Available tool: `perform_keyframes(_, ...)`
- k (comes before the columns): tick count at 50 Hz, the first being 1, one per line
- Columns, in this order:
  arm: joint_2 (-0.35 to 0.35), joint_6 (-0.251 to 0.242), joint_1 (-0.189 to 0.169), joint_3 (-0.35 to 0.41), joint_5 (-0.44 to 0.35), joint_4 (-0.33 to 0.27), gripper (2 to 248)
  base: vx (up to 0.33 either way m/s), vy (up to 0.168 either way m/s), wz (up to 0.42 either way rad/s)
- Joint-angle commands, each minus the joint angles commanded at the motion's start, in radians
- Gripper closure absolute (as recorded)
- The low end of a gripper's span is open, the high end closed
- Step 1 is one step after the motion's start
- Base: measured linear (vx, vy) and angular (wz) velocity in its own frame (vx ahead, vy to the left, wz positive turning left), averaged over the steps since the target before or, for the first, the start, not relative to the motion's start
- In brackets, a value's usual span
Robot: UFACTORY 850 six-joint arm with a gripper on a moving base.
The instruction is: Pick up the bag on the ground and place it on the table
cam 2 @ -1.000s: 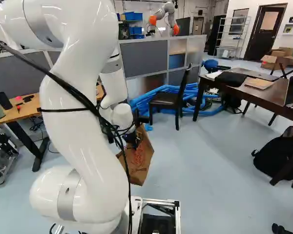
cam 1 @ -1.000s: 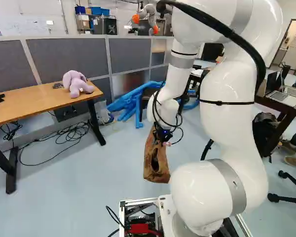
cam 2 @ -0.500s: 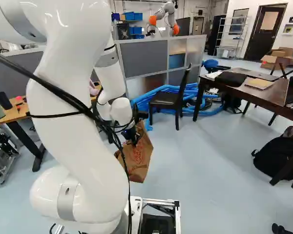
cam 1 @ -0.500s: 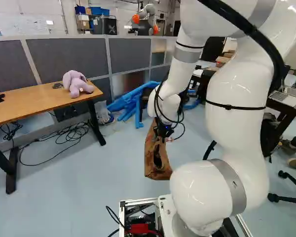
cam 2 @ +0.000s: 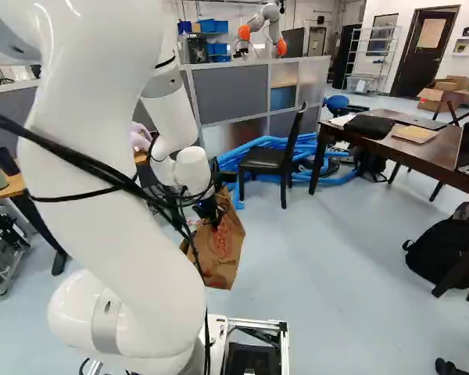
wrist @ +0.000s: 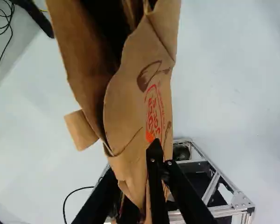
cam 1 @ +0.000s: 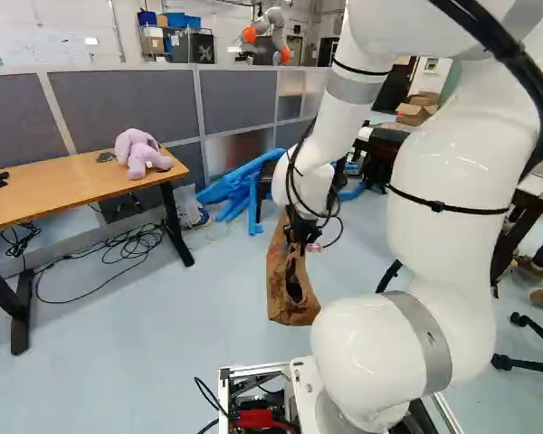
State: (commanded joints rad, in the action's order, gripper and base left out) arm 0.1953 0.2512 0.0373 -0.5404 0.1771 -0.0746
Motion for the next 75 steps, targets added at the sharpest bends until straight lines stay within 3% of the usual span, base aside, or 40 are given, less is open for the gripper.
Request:
perform_keyframes(37,-0.1,0.0,-0.013,-0.045,0.153,-0.035,229,0.0,0.0,0.0)
perform_keyframes(75,-0.167,0.0,0.001,-0.124,0.346,-0.077,229,0.0,0.0,0.0)
